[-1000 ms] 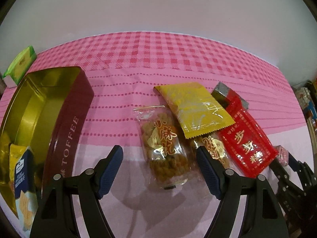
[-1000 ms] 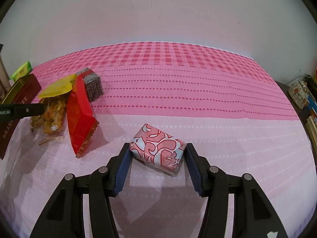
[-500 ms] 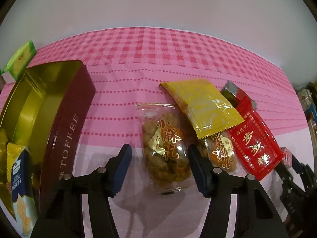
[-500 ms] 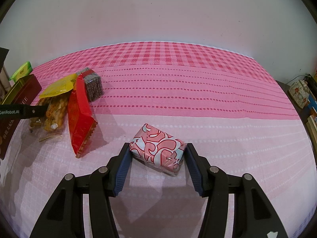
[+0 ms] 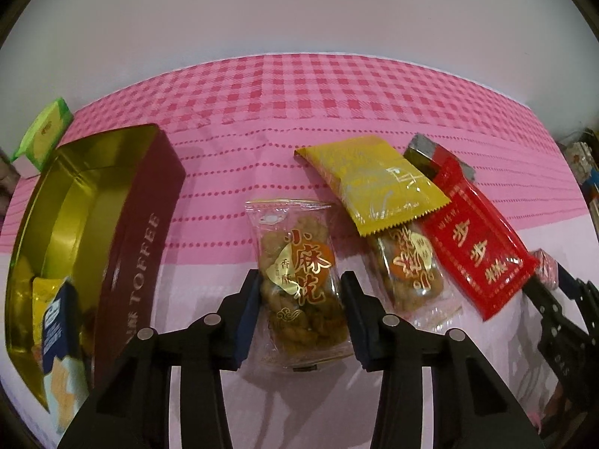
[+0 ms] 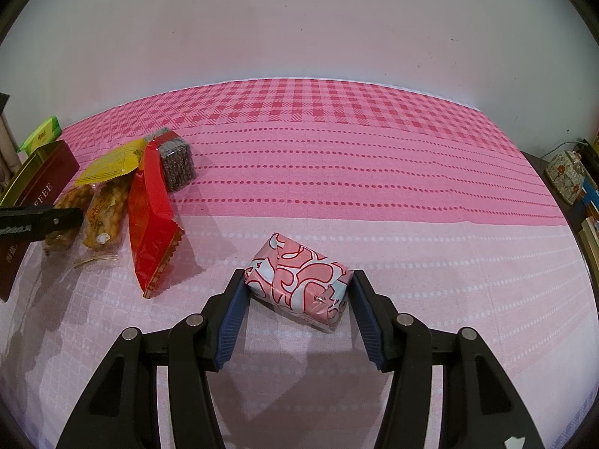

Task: Organize snacks
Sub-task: 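Grasp the clear twisted-dough snack bag with the left gripper, then carry the snack bag into the tin with the left gripper and release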

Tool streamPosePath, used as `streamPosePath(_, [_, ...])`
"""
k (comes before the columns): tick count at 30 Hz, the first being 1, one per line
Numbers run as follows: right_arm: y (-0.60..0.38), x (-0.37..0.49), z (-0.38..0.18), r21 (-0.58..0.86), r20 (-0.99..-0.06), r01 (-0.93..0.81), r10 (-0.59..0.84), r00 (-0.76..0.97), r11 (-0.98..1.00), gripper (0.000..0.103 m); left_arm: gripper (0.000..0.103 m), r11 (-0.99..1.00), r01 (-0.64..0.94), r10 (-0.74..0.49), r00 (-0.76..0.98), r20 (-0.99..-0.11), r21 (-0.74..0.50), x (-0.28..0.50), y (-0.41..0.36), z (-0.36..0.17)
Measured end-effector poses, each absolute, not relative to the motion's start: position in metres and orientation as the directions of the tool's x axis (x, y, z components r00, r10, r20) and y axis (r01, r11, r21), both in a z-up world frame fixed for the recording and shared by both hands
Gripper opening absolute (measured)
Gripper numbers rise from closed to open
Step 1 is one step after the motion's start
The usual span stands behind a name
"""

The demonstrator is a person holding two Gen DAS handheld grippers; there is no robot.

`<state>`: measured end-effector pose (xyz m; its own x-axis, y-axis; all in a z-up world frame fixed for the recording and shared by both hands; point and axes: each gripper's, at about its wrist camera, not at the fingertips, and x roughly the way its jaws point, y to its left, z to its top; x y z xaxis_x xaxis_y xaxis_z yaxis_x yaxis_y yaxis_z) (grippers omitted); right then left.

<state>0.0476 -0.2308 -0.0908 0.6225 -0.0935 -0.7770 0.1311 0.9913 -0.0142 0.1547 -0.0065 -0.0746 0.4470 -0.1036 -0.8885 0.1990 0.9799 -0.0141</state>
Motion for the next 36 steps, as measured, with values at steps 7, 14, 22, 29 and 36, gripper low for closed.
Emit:
streamPosePath(7, [-0.231,0.047,-0.091,-0.014,-0.777,0.131,-0.094,0.623,0.991,0.051,0.044,0.981,0.192,-0.108,0.459,-0.882,-0.021,0.136,0.007,-0.059])
streamPosePath(14, [-0.231,0.047,-0.091,-0.014,-0.777,0.131,-0.094,0.623,0.991,0.051,0.044,0.981,0.196,-0.1,0.508,-0.856,0.001,0.118,0.022,-0.025])
streamPosePath(22, [-0.231,0.048,-0.091,-0.015,-0.777,0.132,-0.094,0.622,0.991,0.051,0.044,0.984,0.174,-0.064,0.56,-0.826,0.042,0.113,0.065,0.008])
streamPosePath(29, [-0.231,0.048,-0.091,-0.015,-0.777,0.132,-0.094,0.622,0.991,0.051,0.044,0.99,0.105,0.023,0.54,-0.842,0.094,0.123,0.121,0.0])
streamPosePath(36, [-0.23,0.048,-0.091,-0.015,-0.777,0.132,-0.094,0.622,0.991,0.051,0.044,0.995,0.045,0.058,0.496,-0.867,0.092,0.13,0.159,-0.021])
